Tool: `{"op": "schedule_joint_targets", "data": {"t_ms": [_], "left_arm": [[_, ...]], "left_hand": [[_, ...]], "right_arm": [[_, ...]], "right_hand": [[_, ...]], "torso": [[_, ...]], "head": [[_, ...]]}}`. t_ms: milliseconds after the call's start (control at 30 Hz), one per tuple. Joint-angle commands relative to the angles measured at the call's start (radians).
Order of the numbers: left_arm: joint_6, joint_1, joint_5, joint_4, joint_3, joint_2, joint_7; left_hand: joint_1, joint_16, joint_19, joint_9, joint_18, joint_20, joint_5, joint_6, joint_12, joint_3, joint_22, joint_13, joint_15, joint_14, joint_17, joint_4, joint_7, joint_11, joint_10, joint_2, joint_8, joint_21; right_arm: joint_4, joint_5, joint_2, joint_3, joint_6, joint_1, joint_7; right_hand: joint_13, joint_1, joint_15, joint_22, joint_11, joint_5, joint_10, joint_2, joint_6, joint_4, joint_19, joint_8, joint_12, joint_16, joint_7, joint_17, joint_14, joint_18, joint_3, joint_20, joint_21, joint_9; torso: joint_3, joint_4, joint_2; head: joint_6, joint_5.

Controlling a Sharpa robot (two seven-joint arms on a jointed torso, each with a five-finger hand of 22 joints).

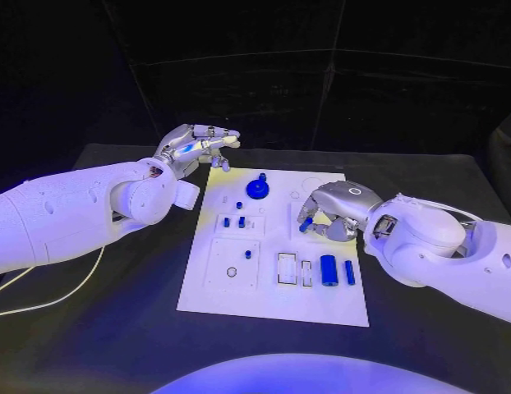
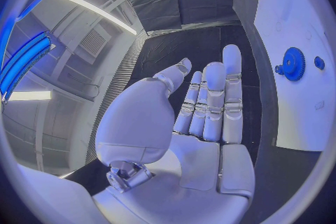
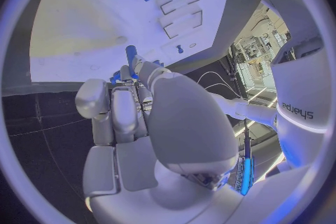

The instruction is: Assemble the parts on the task board

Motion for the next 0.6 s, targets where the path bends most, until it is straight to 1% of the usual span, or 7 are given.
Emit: {"op": "schedule_joint_targets", "data": {"t_ms": [33,167,267,400,433,500,600], "left_arm": [[0.009,0.001,0.003,0.001,0.001,-0.002,0.003],[0.01,0.001,0.003,0.002,0.001,-0.002,0.003],[0.009,0.001,0.003,0.002,0.001,-0.001,0.004],[0.01,0.001,0.003,0.003,0.001,0.001,0.004],[0.01,0.001,0.003,0.003,0.001,0.002,0.004],[0.011,0.001,0.003,0.003,0.001,0.004,0.004],[0.011,0.002,0.003,0.003,0.001,0.007,0.004]], "left_hand": [[0.002,-0.005,-0.003,-0.001,0.013,0.006,0.0,-0.006,0.005,-0.005,-0.002,0.001,0.001,-0.007,-0.002,0.001,-0.001,-0.002,-0.005,0.002,0.004,-0.007],[0.002,-0.005,-0.003,-0.001,0.013,0.006,0.0,-0.006,0.005,-0.005,-0.002,0.001,0.001,-0.007,-0.002,0.001,-0.001,-0.002,-0.005,0.002,0.004,-0.007],[0.002,-0.005,-0.003,-0.001,0.013,0.006,0.0,-0.006,0.005,-0.005,-0.002,0.001,0.001,-0.007,-0.002,0.001,-0.001,-0.002,-0.005,0.002,0.004,-0.007],[0.002,-0.005,-0.003,-0.001,0.013,0.006,0.0,-0.006,0.005,-0.005,-0.002,0.001,0.001,-0.007,-0.002,0.001,-0.001,-0.002,-0.005,0.002,0.004,-0.007],[0.002,-0.005,-0.003,-0.001,0.013,0.006,0.0,-0.006,0.005,-0.005,-0.002,0.001,0.001,-0.007,-0.002,0.001,-0.001,-0.002,-0.005,0.002,0.004,-0.007],[0.002,-0.005,-0.003,-0.001,0.013,0.006,0.0,-0.006,0.005,-0.005,-0.002,0.001,0.001,-0.007,-0.002,0.001,-0.001,-0.002,-0.005,0.002,0.004,-0.007],[0.002,-0.005,-0.003,-0.001,0.013,0.006,0.0,-0.006,0.005,-0.005,-0.002,0.001,0.001,-0.007,-0.002,0.001,-0.001,-0.002,-0.005,0.002,0.004,-0.007]], "right_arm": [[0.034,0.053,-0.012,0.008,-0.079,0.003,0.042],[0.073,0.086,-0.01,0.015,-0.101,0.003,0.07],[0.075,0.103,0.022,0.017,-0.101,0.003,0.088],[0.044,0.112,0.091,0.018,-0.087,0.003,0.11],[0.032,0.113,0.114,0.017,-0.081,0.002,0.116],[0.002,0.115,0.166,0.015,-0.064,0.0,0.132],[-0.031,0.117,0.219,0.012,-0.043,-0.012,0.15]], "right_hand": [[-0.001,-0.019,0.004,0.002,-0.028,0.003,0.036,0.002,-0.006,-0.006,-0.001,-0.006,-0.009,0.006,0.003,0.001,0.03,-0.018,0.016,0.009,0.004,-0.003],[-0.001,-0.028,0.006,0.004,-0.026,0.003,0.034,-0.002,-0.01,-0.013,-0.003,-0.011,-0.016,0.008,0.005,0.002,0.029,-0.017,0.03,0.011,0.006,-0.004],[-0.001,-0.033,0.007,0.002,-0.025,0.003,0.032,-0.002,-0.012,-0.017,-0.006,-0.014,-0.021,0.008,0.006,0.001,0.029,-0.017,0.038,0.012,0.006,-0.005],[-0.001,-0.037,0.008,0.003,-0.023,0.003,0.031,-0.002,-0.014,-0.019,-0.007,-0.015,-0.024,0.008,0.007,-0.001,0.028,-0.017,0.044,0.013,0.007,-0.005],[-0.001,-0.039,0.008,0.002,-0.023,0.003,0.03,-0.002,-0.014,-0.02,-0.008,-0.016,-0.025,0.008,0.008,-0.001,0.028,-0.017,0.046,0.013,0.007,-0.005],[-0.001,-0.043,0.009,0.001,-0.022,0.003,0.029,-0.002,-0.016,-0.021,-0.009,-0.017,-0.027,0.007,0.009,-0.002,0.028,-0.016,0.05,0.014,0.006,-0.006],[-0.001,-0.045,0.01,0.002,-0.021,0.004,0.027,-0.002,-0.017,-0.024,-0.01,-0.019,-0.03,0.008,0.01,-0.002,0.028,-0.016,0.053,0.015,0.007,-0.006]], "torso": [[-0.0007,-0.0003,0.0],[0.0,0.0003,0.001],[-0.0005,-0.0007,0.001],[-0.0031,0.0024,0.001],[-0.0031,0.0027,0.001],[-0.0013,0.0037,0.002],[-0.0019,0.0034,0.003]], "head": [[0.001,0.004],[-0.001,0.011],[-0.001,0.016],[-0.004,0.018],[-0.004,0.02],[-0.006,0.027],[-0.008,0.033]]}}
